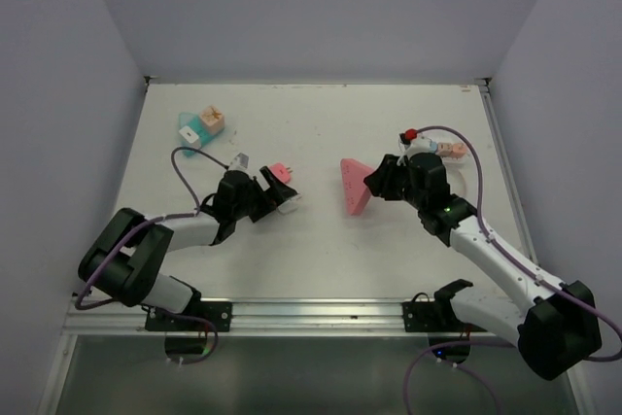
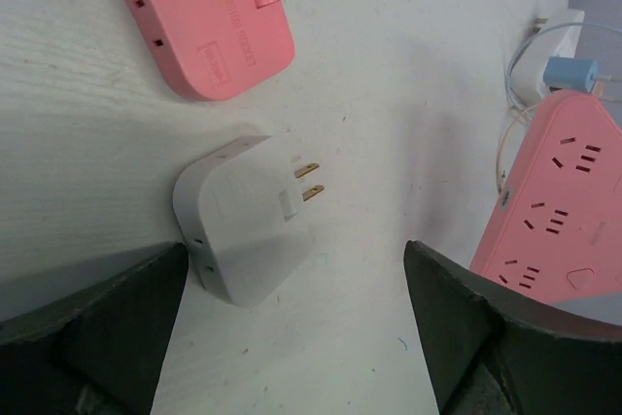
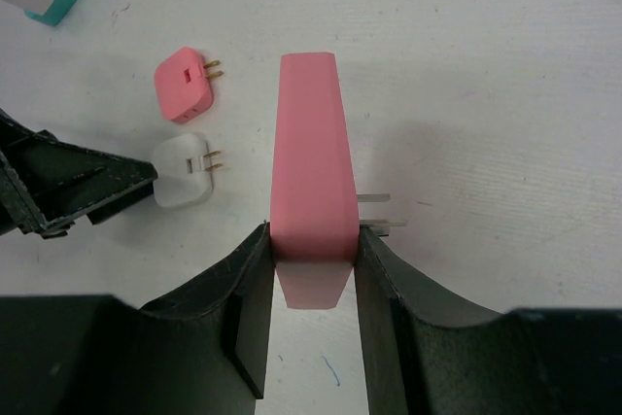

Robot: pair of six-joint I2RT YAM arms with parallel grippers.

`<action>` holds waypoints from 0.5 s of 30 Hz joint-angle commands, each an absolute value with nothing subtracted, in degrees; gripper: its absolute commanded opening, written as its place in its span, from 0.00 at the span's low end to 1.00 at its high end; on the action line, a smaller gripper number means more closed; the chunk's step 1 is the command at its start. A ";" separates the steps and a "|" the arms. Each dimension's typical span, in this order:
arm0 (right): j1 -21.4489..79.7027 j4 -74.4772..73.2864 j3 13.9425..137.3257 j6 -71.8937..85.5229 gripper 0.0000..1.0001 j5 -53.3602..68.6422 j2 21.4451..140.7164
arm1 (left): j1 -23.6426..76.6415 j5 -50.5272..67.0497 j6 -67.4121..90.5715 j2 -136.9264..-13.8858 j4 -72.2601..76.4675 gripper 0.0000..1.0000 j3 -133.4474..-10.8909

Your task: Pull the plug off the socket

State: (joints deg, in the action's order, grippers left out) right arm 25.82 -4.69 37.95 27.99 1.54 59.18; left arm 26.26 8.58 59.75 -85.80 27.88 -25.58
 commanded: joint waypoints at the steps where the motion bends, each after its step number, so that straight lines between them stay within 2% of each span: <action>1: 25.66 1.32 40.60 29.35 0.00 2.72 60.37 | 25.93 4.14 57.57 -80.09 15.85 0.98 -27.07; 3: 25.66 2.28 41.22 29.71 0.00 2.38 61.60 | 25.93 2.30 56.52 -76.05 11.71 1.00 -28.12; 7: 25.49 5.09 42.45 31.37 0.00 1.93 65.65 | 25.84 -3.24 52.04 -70.76 -6.00 1.00 -34.17; 15: 22.77 13.26 49.38 35.68 0.00 2.20 80.21 | 25.23 -14.13 40.09 -63.02 -23.89 1.00 -50.52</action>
